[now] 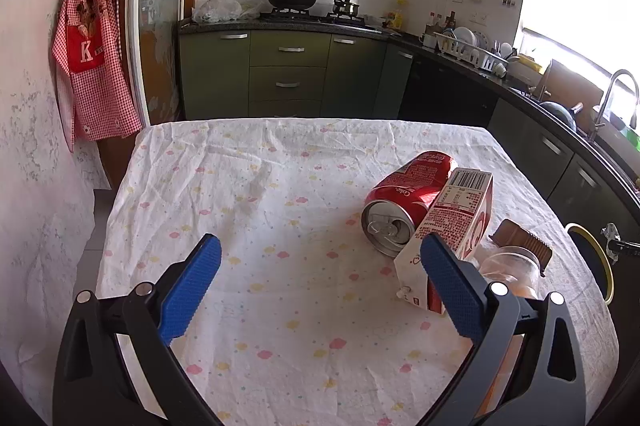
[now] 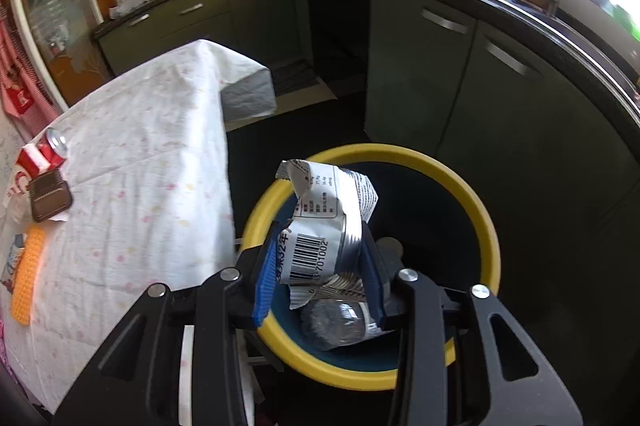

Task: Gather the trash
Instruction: 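Carry the foil wrapper with the right gripper and drop it into the bin, then reach the left gripper to the white-blue tube and grasp it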

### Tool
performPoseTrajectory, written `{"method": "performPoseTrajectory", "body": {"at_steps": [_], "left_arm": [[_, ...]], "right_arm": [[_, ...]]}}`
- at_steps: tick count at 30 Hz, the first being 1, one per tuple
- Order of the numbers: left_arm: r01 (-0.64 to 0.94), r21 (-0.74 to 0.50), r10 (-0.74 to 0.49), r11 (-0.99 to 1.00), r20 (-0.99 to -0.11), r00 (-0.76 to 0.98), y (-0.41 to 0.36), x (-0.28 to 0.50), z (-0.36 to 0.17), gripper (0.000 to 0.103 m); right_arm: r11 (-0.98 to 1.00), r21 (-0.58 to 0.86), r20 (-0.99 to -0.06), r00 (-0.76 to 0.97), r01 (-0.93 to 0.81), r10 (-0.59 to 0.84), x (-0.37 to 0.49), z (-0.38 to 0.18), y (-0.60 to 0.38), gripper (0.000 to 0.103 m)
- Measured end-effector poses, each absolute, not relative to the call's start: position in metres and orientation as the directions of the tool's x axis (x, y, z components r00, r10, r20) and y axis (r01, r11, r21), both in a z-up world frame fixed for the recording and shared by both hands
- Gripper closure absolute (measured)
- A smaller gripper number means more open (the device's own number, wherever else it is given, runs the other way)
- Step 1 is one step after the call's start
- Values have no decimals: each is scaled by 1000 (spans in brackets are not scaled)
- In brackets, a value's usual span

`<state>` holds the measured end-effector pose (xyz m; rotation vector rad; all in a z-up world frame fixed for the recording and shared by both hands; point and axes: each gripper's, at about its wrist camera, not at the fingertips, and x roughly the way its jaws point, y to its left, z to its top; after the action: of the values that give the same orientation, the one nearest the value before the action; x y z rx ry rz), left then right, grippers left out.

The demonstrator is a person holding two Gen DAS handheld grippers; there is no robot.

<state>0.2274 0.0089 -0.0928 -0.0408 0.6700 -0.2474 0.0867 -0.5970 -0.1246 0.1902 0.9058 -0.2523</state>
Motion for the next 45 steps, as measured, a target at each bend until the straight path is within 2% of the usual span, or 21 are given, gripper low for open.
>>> {"method": "performPoseTrajectory", "body": {"at_steps": [5,8,14,21,28,34,40,45], "left_arm": [[215,-115,-240,970,-614,752,7,228,-95,5],[216,-120,-243,969,-611,753,8,228,-94,5],[222,-127,-252,967,-608,753,8,227,-93,5],[250,-121,-271,961,-595,757,3,223,-90,5],[313,-198,-369,929,-571,733,5,216,-82,5],[431,-243,-484,869,-600,637,-1,199,-79,5],[576,-158,-522,802,-654,548,-22,175,-85,5],[716,-211,-636,665,-663,395,-34,147,-86,5]], "right_arm": [[925,7,-819,534,379,-213,95,-147,-627,65],[905,-14,-822,511,426,-253,97,-151,-636,49],[900,60,-782,581,432,-227,77,-135,-619,49],[925,108,-739,652,363,-169,51,-126,-575,48],[939,137,-730,673,315,-119,42,-126,-549,44],[951,152,-706,702,271,-88,40,-119,-532,44],[958,168,-691,721,231,-53,39,-115,-521,43],[961,173,-686,726,218,-42,37,-112,-516,43]]}}
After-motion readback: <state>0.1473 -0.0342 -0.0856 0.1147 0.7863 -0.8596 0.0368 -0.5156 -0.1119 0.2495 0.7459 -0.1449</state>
